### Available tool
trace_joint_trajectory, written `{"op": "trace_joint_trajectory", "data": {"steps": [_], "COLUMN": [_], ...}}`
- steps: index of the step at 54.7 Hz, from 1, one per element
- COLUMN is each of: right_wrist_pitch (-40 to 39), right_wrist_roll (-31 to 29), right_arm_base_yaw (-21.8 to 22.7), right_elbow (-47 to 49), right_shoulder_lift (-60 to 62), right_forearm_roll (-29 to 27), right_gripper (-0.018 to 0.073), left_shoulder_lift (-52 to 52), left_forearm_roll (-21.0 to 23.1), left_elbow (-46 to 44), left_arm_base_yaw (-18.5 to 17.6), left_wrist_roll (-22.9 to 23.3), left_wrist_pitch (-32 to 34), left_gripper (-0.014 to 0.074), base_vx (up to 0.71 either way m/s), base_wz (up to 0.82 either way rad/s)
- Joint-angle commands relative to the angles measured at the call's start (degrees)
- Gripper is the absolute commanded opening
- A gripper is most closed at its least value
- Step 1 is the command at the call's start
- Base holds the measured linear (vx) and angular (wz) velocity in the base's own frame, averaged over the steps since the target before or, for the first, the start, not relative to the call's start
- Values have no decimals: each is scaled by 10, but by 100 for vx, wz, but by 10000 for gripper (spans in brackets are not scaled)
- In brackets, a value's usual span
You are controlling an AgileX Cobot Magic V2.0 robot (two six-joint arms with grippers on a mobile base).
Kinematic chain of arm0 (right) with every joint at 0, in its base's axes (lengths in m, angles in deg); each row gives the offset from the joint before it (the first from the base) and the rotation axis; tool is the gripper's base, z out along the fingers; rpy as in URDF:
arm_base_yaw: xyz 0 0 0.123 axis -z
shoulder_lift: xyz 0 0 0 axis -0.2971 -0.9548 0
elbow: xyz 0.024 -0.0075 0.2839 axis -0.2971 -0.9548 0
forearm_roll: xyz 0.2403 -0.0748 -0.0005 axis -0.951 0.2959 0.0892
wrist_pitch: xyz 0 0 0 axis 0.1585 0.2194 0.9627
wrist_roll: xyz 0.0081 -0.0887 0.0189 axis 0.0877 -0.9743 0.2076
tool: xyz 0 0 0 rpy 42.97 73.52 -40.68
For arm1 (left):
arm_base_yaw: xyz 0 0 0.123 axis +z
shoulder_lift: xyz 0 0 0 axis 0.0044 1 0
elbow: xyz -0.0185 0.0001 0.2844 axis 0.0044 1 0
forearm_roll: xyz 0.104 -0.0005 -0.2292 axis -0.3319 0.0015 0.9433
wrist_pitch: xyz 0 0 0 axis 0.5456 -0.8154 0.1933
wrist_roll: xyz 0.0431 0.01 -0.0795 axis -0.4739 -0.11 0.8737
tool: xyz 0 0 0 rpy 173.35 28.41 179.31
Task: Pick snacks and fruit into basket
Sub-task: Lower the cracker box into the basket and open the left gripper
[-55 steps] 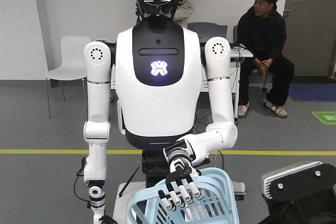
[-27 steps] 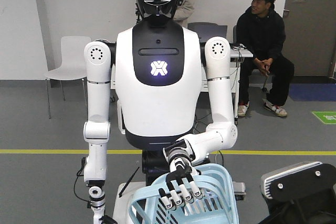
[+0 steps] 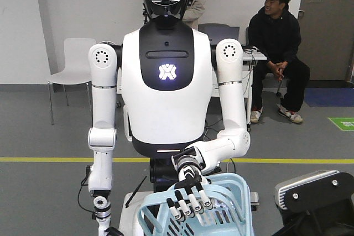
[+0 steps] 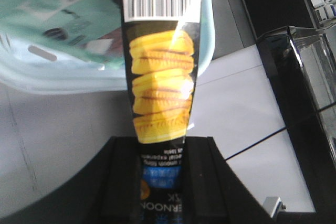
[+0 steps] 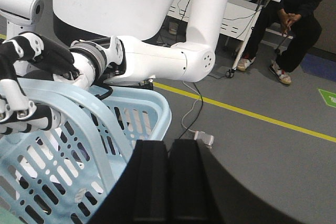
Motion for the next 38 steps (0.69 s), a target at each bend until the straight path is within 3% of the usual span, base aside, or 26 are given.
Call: {"op": "trace_joint_trajectory", "data": {"steps": [1,38], "right_wrist_pitch": [-19,-20], "right_wrist_roll": [-4,-5], "right_arm_base_yaw": [2,2], "right_elbow": [17,17], "right_shoulder_lift": [14,14], "right_forearm_roll": [25,25], "right_gripper": [-8,-8], "left_shoulder_lift": [-9,37], "left_forearm_roll": [21,27], "left_elbow": [-27,-80], "left_arm_base_yaw": [-3,-3], "left_wrist_roll": [6,36], "left_wrist_pitch": [44,41], "left_gripper": [3,3], "base_vx": [0,0], "base_wz": [0,0]}}
